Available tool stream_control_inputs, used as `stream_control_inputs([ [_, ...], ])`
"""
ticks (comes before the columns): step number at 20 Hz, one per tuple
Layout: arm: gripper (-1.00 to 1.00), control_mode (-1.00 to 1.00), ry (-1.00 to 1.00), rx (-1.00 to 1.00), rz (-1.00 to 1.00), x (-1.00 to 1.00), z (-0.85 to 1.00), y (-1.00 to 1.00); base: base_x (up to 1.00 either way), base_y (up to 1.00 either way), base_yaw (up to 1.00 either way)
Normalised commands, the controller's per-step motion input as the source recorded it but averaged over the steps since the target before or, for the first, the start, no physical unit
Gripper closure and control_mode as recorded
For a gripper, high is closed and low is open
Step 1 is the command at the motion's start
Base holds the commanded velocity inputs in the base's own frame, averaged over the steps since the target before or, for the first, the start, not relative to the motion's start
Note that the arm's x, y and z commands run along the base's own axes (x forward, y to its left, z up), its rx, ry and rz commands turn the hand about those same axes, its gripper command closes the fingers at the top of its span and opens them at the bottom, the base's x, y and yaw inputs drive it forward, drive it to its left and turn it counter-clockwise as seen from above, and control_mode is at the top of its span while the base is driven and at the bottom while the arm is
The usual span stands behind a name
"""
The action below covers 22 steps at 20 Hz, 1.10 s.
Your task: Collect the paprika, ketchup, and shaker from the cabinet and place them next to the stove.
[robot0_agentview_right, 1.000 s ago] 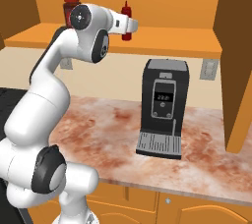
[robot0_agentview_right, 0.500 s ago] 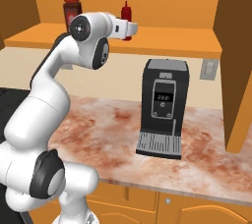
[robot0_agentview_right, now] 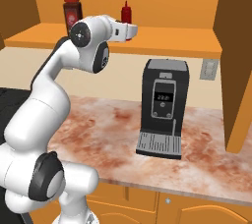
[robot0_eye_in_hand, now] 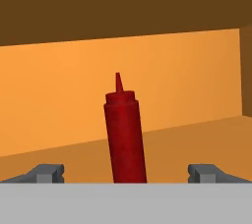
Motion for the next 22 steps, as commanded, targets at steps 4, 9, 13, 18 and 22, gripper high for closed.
stream_control_inputs([
  [4,-1.00,-1.00,0.00,0.00,0.00,0.01,-0.01,0.00,0.00,0.00,0.00],
  [9,-1.00,-1.00,0.00,0.00,0.00,0.09,-0.02,0.00,0.00,0.00,0.00],
  [13,-1.00,-1.00,0.00,0.00,0.00,0.21,0.00,0.00,0.00,0.00,0.00],
  [18,-1.00,-1.00,0.00,0.00,0.00,0.22,0.00,0.00,0.00,0.00,0.00],
  [22,-1.00,-1.00,0.00,0.00,0.00,0.19,0.00,0.00,0.00,0.00,0.00],
])
